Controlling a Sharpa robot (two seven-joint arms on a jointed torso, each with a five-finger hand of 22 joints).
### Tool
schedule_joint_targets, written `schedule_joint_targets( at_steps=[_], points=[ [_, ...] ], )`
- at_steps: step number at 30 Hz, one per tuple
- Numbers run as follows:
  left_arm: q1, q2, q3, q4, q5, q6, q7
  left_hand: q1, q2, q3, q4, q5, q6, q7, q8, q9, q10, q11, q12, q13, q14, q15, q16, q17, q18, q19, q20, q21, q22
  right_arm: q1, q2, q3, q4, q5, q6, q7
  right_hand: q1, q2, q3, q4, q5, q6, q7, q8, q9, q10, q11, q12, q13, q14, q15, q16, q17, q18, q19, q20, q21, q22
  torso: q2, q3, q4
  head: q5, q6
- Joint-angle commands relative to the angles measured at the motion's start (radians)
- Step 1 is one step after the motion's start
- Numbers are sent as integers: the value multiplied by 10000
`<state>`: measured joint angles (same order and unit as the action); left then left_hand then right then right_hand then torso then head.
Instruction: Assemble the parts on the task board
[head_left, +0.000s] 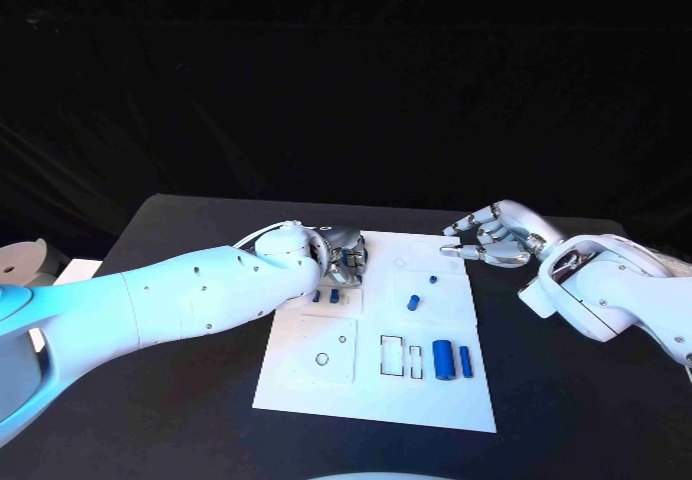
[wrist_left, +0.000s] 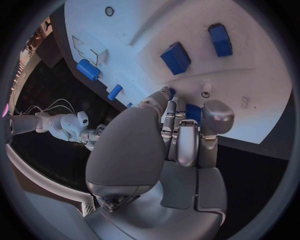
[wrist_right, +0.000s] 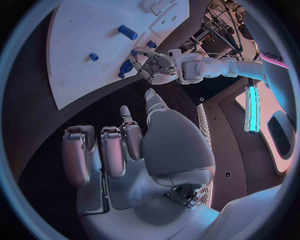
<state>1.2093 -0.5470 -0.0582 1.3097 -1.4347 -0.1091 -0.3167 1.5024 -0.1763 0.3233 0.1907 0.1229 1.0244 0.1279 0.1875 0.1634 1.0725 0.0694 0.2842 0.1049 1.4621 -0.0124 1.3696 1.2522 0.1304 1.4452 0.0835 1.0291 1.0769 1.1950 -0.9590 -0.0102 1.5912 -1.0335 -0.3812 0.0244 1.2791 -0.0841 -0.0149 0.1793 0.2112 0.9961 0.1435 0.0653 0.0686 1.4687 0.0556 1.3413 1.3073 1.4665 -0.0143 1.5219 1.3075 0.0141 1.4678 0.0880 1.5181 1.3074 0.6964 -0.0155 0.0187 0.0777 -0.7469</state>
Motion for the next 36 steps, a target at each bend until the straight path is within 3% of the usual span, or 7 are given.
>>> schedule_joint_targets(
  at_steps=[1, 14, 20, 26, 32, 36],
  points=[
    [-43, 69, -3, -38, -100, 252, -35, 71, 42, 109, -21, 8, 107, 2, -67, -22, 133, 6, -55, -54, 427, -24, 63, -7, -196, 69, -12, 98, 60, -6, 5, 1, 19, -106, 48, -1, -14, 112, -65, 0, 45, 46, -28, 44, 12, 116, -14, -26, 1422, 827, -46, -57, 1693, 120, 429, -6, -64, 1529, 1, 3, 3, -8, -11],
    [-92, 151, -2, -116, -100, 605, 77, 49, 20, 432, -142, -6, 363, -46, -189, -84, 544, -57, -232, -207, 419, -79, 49, -131, -268, 121, -45, 508, 474, -6, 19, 1, 15, -106, 81, -3, -14, 112, -65, 0, 45, 46, -28, 44, 12, 116, -14, -26, 1422, 827, -46, -57, 1693, 120, 429, -6, -64, 1529, -12, 12, 12, 32, -33],
    [-96, 179, -3, -154, -119, 764, 75, 162, 157, 754, -327, -13, 648, -63, -196, -87, 863, -107, -334, -264, 424, -123, 87, -132, -291, 120, -75, 674, 657, -6, 35, 1, 9, -106, 86, 3, -17, 116, -80, 8, 62, 50, -29, 45, 12, 123, -14, -9, 1430, 826, -47, -59, 1690, 121, 428, -7, -66, 1525, -9, 7, 3, 29, -29],
    [-106, 163, -3, -166, -171, 324, 173, 428, 310, 1359, -770, -24, 1001, -21, -200, -81, 1293, -137, -497, -281, 453, -154, 169, -85, -349, 169, -120, 1009, 988, -6, 40, 1, 6, -106, 81, 8, -17, 116, -80, 8, 62, 50, -29, 45, 12, 123, -14, -9, 1430, 826, -47, -59, 1690, 121, 428, -7, -66, 1525, -9, 11, 0, 39, -20],
    [-112, 86, 16, -128, -148, -153, 334, 49, 83, 2125, -1183, -33, 1114, 50, -492, -175, 1526, -82, -1067, -338, 447, -92, 169, -211, -379, 141, -82, 1192, 1210, -6, 46, 1, 3, -106, 80, 16, -17, 116, -80, 8, 62, 50, -29, 45, 12, 123, -14, -9, 1430, 826, -47, -59, 1690, 121, 428, -7, -66, 1525, -9, 8, -4, 20, 7],
    [-113, -16, 55, -25, -18, -401, 460, -49, 40, 2216, -1245, -30, 1123, 59, -550, -192, 1547, -67, -1172, -343, 440, -82, 163, -246, -382, 138, -74, 1229, 1256, -7, 51, 1, -2, -106, 80, 21, -17, 116, -80, 8, 62, 50, -29, 45, 12, 123, -14, -9, 1430, 826, -47, -59, 1690, 121, 428, -7, -66, 1525, -11, 12, -2, 9, 20]
  ],
)
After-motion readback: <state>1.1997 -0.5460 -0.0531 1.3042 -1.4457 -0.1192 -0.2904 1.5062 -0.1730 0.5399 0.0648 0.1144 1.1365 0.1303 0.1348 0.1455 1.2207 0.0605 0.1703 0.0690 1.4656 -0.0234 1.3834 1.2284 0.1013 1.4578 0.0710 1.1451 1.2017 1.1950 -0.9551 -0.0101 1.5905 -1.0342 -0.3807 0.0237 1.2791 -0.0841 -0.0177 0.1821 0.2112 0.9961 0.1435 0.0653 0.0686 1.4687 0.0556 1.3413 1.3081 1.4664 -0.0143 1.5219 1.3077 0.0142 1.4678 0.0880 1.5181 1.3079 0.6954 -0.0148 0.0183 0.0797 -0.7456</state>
